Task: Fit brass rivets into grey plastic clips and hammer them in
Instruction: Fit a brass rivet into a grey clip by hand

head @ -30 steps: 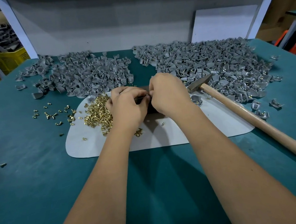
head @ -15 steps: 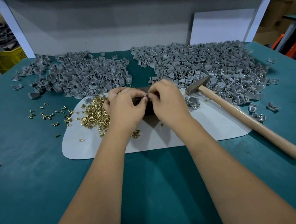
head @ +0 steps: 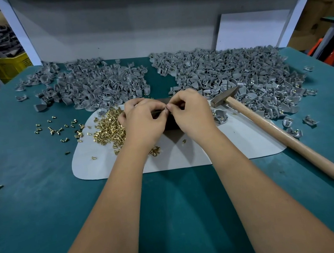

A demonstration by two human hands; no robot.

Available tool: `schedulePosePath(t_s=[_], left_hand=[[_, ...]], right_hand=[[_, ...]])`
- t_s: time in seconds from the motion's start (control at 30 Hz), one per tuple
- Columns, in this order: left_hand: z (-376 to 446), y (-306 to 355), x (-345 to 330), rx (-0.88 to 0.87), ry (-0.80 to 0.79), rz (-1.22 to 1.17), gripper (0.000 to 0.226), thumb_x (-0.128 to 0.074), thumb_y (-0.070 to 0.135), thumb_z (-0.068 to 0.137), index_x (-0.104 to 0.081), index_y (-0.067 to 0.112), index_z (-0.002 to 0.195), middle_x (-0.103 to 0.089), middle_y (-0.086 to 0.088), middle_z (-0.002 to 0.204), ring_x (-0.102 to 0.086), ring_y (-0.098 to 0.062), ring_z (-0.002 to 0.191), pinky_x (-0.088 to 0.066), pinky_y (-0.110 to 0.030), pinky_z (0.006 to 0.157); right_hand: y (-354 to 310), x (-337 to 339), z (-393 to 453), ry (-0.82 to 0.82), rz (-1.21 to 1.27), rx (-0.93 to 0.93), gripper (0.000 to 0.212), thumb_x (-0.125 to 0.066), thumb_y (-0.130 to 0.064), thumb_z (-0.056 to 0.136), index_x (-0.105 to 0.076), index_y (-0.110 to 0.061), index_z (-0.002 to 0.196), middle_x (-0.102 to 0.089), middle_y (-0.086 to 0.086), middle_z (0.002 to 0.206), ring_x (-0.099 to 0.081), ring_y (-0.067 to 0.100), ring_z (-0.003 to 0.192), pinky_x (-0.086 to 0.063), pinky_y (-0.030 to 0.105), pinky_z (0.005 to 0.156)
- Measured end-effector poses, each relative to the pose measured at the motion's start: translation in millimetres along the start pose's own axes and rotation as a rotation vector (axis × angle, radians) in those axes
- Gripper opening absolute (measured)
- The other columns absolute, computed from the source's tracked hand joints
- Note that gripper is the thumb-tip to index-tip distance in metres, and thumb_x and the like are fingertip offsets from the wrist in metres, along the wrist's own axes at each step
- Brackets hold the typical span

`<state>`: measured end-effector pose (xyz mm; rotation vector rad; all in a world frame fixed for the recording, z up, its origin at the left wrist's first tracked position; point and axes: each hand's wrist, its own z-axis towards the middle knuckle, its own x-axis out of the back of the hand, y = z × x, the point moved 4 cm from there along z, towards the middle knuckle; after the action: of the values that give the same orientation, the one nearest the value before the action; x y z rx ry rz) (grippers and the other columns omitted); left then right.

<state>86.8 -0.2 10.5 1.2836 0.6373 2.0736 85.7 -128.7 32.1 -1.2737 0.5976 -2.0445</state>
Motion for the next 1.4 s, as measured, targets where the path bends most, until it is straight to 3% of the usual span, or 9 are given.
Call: schedulePosePath(t_s=[0.2, 0.47, 0.6, 0.7, 0.87, 1.0, 1.17, 1.3, 1.4], left_hand=[[1.4, -1.6, -0.9, 0.012, 0.002, 0.031, 0.008, -0.065, 0.037, 0.089, -0.073, 0.036, 0.091, -0.065, 0.021, 0.107, -0.031, -0.015, 0.127, -0.015, -0.036, 0.096], [-1.0, -1.7, -1.9, 0.014, 0.025, 0.035, 0.008, -0.066, 0.038, 0.087, -0.072, 0.037, 0.092, -0.057, 0.024, 0.094, -0.034, -0.017, 0.126, -0.013, -0.031, 0.090], [-1.3, -1.7, -1.7, 0.017, 0.030, 0.040, 0.010, -0.065, 0.039, 0.088, -0.072, 0.038, 0.094, -0.057, 0.024, 0.094, -0.034, -0.016, 0.124, -0.012, -0.029, 0.087], [-1.7, -1.7, -2.2, 0.028, 0.035, 0.036, 0.009, -0.065, 0.039, 0.088, -0.072, 0.037, 0.093, -0.058, 0.023, 0.095, -0.035, -0.015, 0.124, -0.015, -0.033, 0.094], [-3.6, 1.2, -3.1, 0.047, 0.052, 0.036, 0.008, -0.064, 0.038, 0.088, -0.072, 0.037, 0.091, -0.057, 0.023, 0.093, -0.036, -0.014, 0.121, -0.017, -0.036, 0.097], [-3.8, 2.5, -2.7, 0.049, 0.047, 0.031, 0.009, -0.064, 0.036, 0.089, -0.072, 0.036, 0.092, -0.056, 0.023, 0.092, -0.037, -0.015, 0.121, -0.019, -0.037, 0.097], [-4.0, 2.0, -2.2, 0.032, 0.034, 0.033, 0.009, -0.064, 0.035, 0.090, -0.072, 0.035, 0.094, -0.065, 0.019, 0.105, -0.035, -0.016, 0.124, -0.018, -0.036, 0.097], [-3.2, 2.8, -1.2, 0.007, 0.033, 0.037, 0.009, -0.064, 0.034, 0.090, -0.072, 0.034, 0.095, -0.066, 0.018, 0.111, -0.035, -0.019, 0.125, -0.019, -0.036, 0.097], [-3.4, 2.8, -1.7, 0.014, 0.015, 0.018, 0.009, -0.064, 0.034, 0.091, -0.072, 0.036, 0.094, -0.065, 0.020, 0.110, -0.033, -0.018, 0.126, -0.018, -0.037, 0.098]], right_hand=[[1.9, -1.6, -0.8, 0.040, 0.018, -0.027, 0.006, -0.066, -0.011, 0.086, -0.068, -0.009, 0.081, -0.050, -0.007, 0.084, -0.052, 0.016, 0.088, -0.037, 0.027, 0.074], [5.5, -2.6, -4.8, 0.103, 0.078, -0.037, 0.010, -0.066, -0.007, 0.084, -0.067, -0.008, 0.074, -0.053, -0.007, 0.077, -0.048, 0.011, 0.074, -0.030, 0.026, 0.062], [6.6, -3.2, -5.1, 0.111, 0.083, -0.039, 0.011, -0.066, -0.008, 0.084, -0.067, -0.010, 0.073, -0.054, -0.008, 0.077, -0.049, 0.010, 0.074, -0.030, 0.023, 0.061], [7.4, -3.0, -5.3, 0.107, 0.083, -0.037, 0.010, -0.067, -0.009, 0.083, -0.067, -0.010, 0.073, -0.052, -0.012, 0.073, -0.049, 0.009, 0.073, -0.029, 0.021, 0.060], [7.4, -1.7, -5.5, 0.106, 0.070, -0.027, 0.010, -0.067, -0.009, 0.083, -0.068, -0.012, 0.073, -0.051, -0.013, 0.072, -0.048, 0.008, 0.072, -0.032, 0.008, 0.060], [9.0, -2.2, -4.1, 0.095, 0.076, -0.034, 0.011, -0.068, -0.010, 0.083, -0.068, -0.014, 0.072, -0.051, -0.013, 0.071, -0.048, 0.007, 0.071, -0.032, 0.008, 0.059], [11.1, -1.1, -7.5, 0.078, 0.105, -0.001, 0.007, -0.067, -0.011, 0.084, -0.071, -0.013, 0.079, -0.053, -0.015, 0.075, -0.049, 0.005, 0.077, -0.033, 0.005, 0.066], [15.5, 11.5, -9.3, 0.028, 0.210, -0.032, 0.021, -0.060, -0.016, 0.090, -0.070, -0.021, 0.108, -0.065, -0.011, 0.098, -0.058, 0.004, 0.092, -0.043, 0.016, 0.083], [32.1, 42.3, -8.1, 0.188, 0.106, -0.158, 0.023, -0.054, -0.021, 0.094, -0.067, -0.027, 0.112, -0.067, -0.012, 0.102, -0.062, 0.007, 0.086, -0.051, 0.025, 0.074]])
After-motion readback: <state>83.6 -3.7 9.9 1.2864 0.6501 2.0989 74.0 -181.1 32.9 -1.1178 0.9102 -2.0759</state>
